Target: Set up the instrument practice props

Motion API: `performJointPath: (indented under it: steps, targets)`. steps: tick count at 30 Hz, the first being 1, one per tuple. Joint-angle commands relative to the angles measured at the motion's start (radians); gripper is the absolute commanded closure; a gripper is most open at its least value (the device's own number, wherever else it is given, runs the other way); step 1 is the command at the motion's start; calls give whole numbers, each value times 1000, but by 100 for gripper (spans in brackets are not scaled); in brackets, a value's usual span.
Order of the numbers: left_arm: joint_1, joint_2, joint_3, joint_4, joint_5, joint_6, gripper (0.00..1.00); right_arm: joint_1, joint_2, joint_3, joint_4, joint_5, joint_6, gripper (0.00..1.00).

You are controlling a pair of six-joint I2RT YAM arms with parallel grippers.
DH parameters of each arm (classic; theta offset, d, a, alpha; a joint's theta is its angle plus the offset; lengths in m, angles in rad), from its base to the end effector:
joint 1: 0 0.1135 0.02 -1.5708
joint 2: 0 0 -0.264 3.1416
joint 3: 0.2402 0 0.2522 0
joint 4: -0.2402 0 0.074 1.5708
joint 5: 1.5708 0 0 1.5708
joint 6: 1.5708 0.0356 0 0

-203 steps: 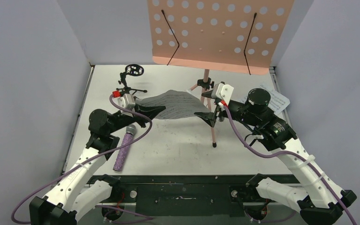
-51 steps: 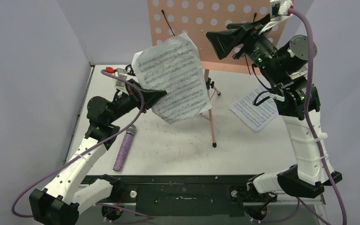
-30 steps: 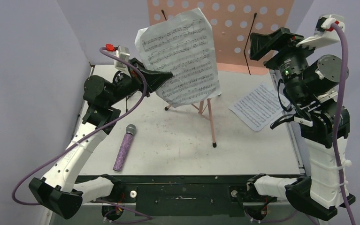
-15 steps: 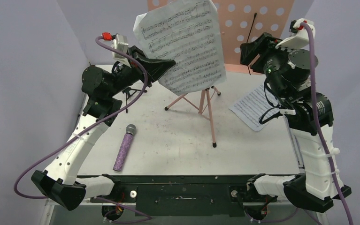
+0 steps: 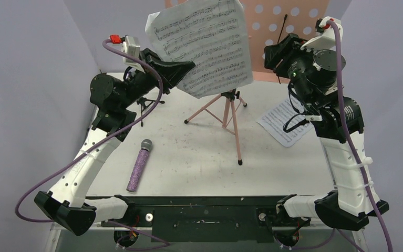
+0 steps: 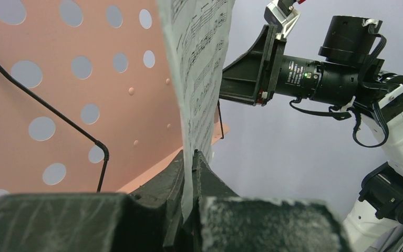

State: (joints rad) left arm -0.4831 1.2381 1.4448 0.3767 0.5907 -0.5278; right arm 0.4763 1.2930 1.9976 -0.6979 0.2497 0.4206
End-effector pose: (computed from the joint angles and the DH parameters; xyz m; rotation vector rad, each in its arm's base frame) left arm 0.2101 -0.1326 0.5291 0.5547 1.0343 -1.1913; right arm 0.1852 0.0856 0.5725 0.1550 1.5794 0.5092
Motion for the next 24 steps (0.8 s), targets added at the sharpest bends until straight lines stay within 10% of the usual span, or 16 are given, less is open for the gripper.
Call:
performJointPath:
  steps: [1,11,24]
  targets:
    - [-11,-3,65,7,-47,-8,100,-6,19,32,43,-6,-6,48]
    - [-34,22,115,-53,-91,-19,100,-7,28,37,72,1,-21,56]
    - [-41,49,146,-54,-119,6,100,-6,-9,-16,131,-9,-60,90]
